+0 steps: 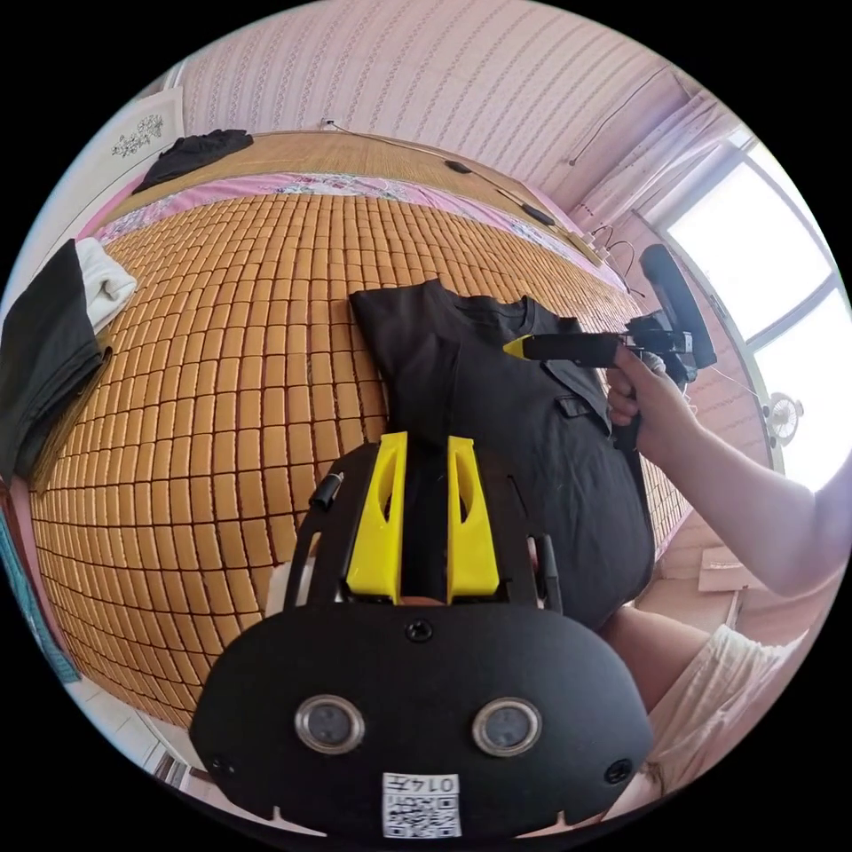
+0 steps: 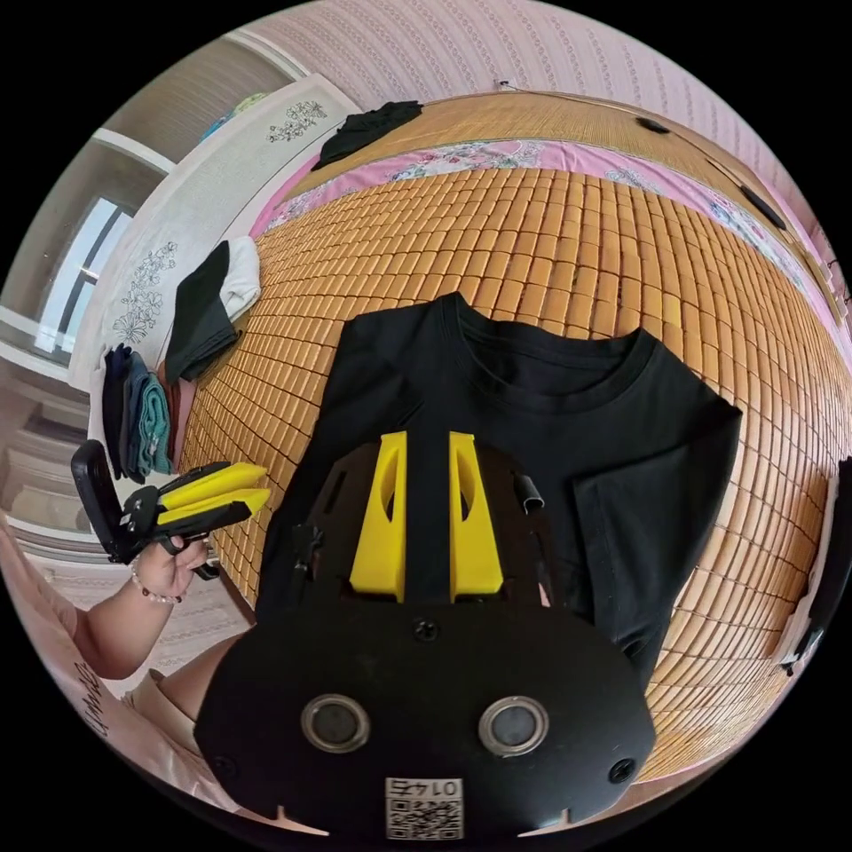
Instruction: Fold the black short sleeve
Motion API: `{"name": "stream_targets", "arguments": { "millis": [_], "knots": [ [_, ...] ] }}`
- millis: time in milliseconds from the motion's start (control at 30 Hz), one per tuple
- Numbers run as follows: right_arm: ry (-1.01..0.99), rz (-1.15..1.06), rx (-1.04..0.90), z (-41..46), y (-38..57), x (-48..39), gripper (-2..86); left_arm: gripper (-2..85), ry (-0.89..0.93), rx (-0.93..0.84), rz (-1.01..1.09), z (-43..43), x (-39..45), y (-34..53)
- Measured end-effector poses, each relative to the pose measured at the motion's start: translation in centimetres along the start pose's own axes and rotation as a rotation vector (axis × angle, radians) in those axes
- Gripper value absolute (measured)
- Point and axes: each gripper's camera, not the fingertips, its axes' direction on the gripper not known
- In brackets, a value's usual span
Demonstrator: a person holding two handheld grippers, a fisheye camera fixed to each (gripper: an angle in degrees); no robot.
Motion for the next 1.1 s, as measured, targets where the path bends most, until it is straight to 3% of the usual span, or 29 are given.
{"name": "stream_targets", "arguments": {
  "millis": [200, 300, 400, 767, 933, 1100],
  "knots": [
    [0.031, -0.114, -0.029, 4.0, -1.5, -1.3, 7.4, 7.8, -0.005, -0.063, 0.015, 3.5, 0.3, -1.5],
    [0.039, -0.146, -0.115, 7.0, -1.9, -1.5, 3.0, 7.8, -0.008, -0.091, -0.003, 4.7, 0.1, -1.9],
    [0.061, -0.171, -0.069, 6.0, -0.4, -1.6, 1.3, 7.9, 0.002, -0.094, 0.014, 4.5, 0.0, -2.2],
    [0.017, -0.058, -0.018, 7.4, 6.6, 3.5, 4.8, 7.4, 0.018, -0.147, 0.052, 4.8, -0.7, -3.1],
    [0.198, 0.002, 0.108, 1.8, 12.2, 10.0, 5.4, 6.4, 0.009, -0.038, 0.027, 2.6, -4.0, -6.2],
    [0.313, 0.129, 0.046, 2.6, 15.4, 18.8, 9.8, 8.3, 0.078, 0.006, -0.093, 4.2, -8.3, -10.7]
  ]
}}
